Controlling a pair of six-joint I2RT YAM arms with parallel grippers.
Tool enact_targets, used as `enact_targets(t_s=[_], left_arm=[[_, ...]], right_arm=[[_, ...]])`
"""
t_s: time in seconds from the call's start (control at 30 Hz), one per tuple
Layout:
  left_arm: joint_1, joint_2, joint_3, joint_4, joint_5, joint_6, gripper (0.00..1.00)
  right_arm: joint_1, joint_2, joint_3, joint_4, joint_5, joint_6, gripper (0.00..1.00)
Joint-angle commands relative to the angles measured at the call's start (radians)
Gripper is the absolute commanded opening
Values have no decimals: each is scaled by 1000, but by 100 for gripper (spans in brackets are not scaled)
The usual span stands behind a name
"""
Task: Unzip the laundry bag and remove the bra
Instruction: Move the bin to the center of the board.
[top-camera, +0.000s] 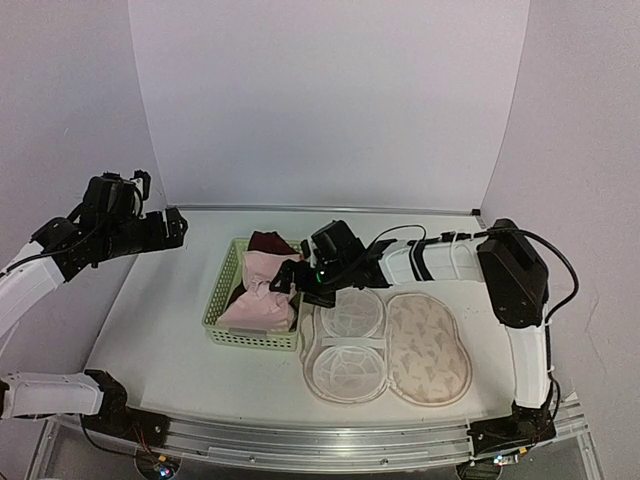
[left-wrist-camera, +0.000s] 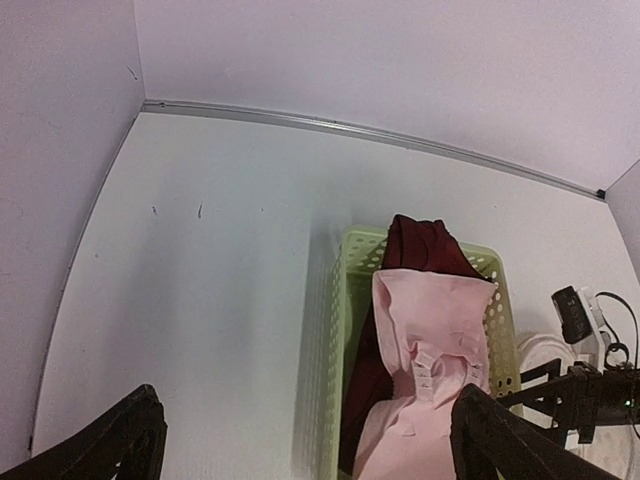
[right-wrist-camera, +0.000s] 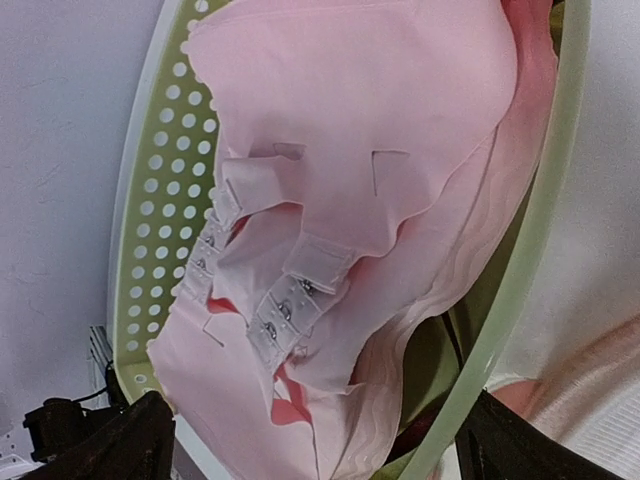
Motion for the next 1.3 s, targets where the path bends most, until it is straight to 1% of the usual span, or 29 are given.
enact_targets(t_s=[0.0,0.27,0.6,0.7,0.73,0.8,0.87,1.1,1.27], left_arm=[[5,-23,35,-11,-4,22,100],[5,-31,32,-11,0,23,99],[6,-31,36,-24,11,9,100],[6,-27,40,-24,19,2,99],[6,-26,41,-24,24,1,99],[7,-24,45,-24,35,-3,99],[6,-20,47,-24,43,-4,99],[7,8,66,-25,50,-1,99],[7,40,82,-22,48,7,99]], right_arm=[[31,63,142,77,-50,55,98],[46,248,392,76,-73,135,98],[66,497,786,83,-86,194,98],[66,526,831,84,-99,204,98],[65,504,809,84,-102,196,98],[60,431,712,84,-91,158,98],[57,330,586,121,-75,120,98],[53,-63,100,147,29,-61,98],[45,-319,-177,135,127,-139,98]])
